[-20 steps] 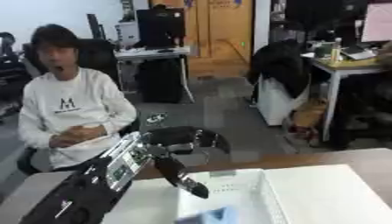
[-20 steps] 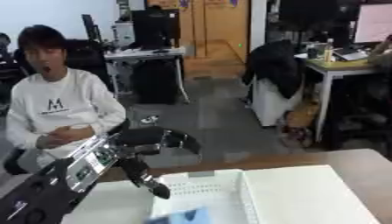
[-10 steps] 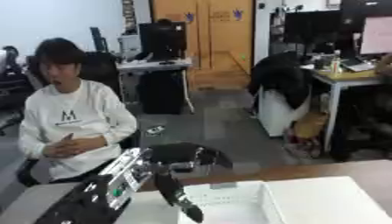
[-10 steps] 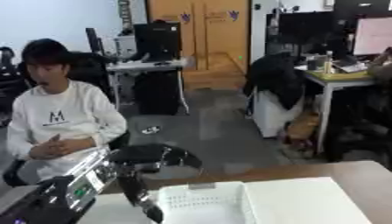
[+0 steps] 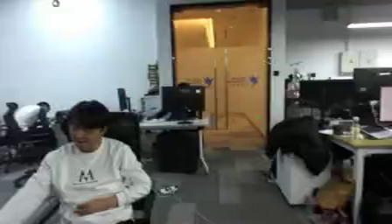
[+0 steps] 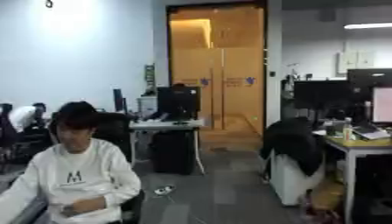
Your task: Pick up objects on the table and place them in the box.
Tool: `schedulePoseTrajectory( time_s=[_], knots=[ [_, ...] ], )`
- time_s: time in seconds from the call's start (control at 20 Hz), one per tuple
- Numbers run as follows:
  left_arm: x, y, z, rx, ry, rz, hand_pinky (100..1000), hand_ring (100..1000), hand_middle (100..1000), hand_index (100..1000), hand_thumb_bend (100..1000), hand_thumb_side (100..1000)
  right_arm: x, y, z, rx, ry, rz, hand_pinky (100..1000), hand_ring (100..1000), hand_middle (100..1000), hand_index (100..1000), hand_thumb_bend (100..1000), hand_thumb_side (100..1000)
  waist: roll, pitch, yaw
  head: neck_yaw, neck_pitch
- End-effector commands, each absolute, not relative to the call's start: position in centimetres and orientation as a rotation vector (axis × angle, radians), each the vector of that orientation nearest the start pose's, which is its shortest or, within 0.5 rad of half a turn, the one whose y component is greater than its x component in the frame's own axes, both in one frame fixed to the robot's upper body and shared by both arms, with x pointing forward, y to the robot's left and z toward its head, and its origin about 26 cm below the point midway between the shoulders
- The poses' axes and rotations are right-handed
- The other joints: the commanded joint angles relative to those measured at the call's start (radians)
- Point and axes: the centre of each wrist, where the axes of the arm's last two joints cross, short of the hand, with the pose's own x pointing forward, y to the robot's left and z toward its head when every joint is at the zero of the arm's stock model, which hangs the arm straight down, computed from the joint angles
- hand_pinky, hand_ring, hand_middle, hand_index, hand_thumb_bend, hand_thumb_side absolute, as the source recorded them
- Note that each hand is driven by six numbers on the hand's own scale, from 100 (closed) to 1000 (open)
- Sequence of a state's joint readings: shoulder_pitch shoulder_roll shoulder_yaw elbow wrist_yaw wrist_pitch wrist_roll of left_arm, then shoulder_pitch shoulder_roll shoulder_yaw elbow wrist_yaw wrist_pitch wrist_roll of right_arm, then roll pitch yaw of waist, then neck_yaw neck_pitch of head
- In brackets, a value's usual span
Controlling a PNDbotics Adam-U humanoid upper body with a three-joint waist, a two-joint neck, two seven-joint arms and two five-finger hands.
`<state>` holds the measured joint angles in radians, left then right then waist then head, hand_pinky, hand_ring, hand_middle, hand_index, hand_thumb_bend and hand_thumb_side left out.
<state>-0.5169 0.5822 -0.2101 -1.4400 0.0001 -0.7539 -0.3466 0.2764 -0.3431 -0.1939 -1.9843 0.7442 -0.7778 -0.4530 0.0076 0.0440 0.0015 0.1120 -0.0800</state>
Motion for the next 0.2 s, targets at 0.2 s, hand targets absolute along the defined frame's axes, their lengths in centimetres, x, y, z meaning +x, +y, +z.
schedulePoseTrajectory(
  time_s=[0.2],
  knots=[
    [34.4, 25.8, 20.8, 0.502, 3.179, 1.310, 306, 372, 431, 598, 338, 787, 19.0, -33.7, 5.8, 1.166, 3.105, -0.867, 100, 456, 459, 589, 100, 699, -0.031, 0.003, 0.055, -0.044, -0.110]
  ],
)
